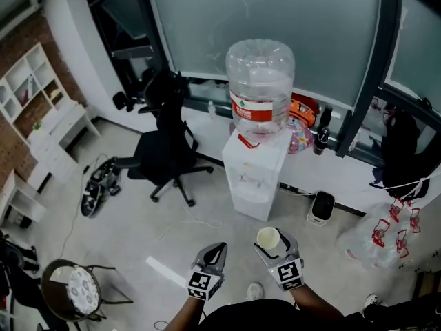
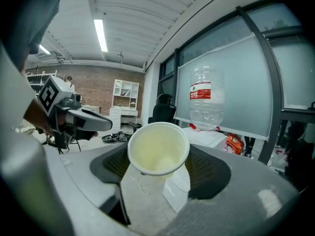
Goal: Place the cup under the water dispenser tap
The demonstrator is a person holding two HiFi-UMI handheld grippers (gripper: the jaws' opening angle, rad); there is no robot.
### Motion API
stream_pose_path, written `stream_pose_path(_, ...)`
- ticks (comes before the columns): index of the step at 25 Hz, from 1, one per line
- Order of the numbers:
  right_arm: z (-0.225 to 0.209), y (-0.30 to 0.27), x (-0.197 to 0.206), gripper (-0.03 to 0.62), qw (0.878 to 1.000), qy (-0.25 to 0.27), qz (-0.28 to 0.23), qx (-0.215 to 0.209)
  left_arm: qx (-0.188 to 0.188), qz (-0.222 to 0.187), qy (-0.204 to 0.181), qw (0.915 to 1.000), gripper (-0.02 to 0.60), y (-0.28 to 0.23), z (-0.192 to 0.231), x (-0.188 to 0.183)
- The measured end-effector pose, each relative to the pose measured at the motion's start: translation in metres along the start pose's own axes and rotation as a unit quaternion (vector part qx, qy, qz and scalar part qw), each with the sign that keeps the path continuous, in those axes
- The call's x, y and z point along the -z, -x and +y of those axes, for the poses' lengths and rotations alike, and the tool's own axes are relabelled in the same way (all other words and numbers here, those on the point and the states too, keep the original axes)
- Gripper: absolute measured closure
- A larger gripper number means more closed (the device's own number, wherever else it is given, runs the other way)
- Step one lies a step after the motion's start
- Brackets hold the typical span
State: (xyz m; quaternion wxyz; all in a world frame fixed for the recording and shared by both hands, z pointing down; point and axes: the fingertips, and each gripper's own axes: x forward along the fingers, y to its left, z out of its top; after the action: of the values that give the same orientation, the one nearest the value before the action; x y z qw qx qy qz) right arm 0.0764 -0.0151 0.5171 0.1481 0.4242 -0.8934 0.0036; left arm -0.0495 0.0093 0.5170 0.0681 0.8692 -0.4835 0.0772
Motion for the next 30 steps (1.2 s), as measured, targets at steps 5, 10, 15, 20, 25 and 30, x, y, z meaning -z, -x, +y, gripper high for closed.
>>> stream_pose_path(5, -0.017, -0.013, 0.0, 0.25, 1.0, 0.009, 0.003, -0.001, -0.002, -0.009, 0.002, 1.0, 0.568, -0.024, 0.009, -0.015)
stream_pose_path(10, -0.018, -0.032, 0.0, 0.25, 1.0, 0.005, 0.013, 0.0, 0.002, -0.009, 0.011, 0.9999, 0.568, -0.035, 0.024, -0.02)
stream_pose_path(15, -0.023, -0.062, -0.006, 0.25, 1.0, -0.007, 0.011, 0.016, 0.03, -0.006, 0.024, 0.9992, 0.568, -0.054, 0.045, -0.015)
stream_pose_path(20, -0.025, -0.092, -0.011, 0.25, 0.998, -0.027, 0.019, 0.057, 0.068, 0.009, 0.023, 0.9974, 0.568, -0.063, 0.076, -0.015)
stream_pose_path(25, -0.025, -0.123, -0.006, 0.25, 0.994, -0.041, 0.031, 0.093, 0.103, 0.019, 0.001, 0.9945, 0.568, -0.079, 0.114, -0.018)
stream_pose_path(30, -0.025, -0.149, 0.0, 0.251, 0.989, -0.046, 0.055, 0.128, 0.136, 0.022, 0.008, 0.9905, 0.568, -0.09, 0.149, -0.014)
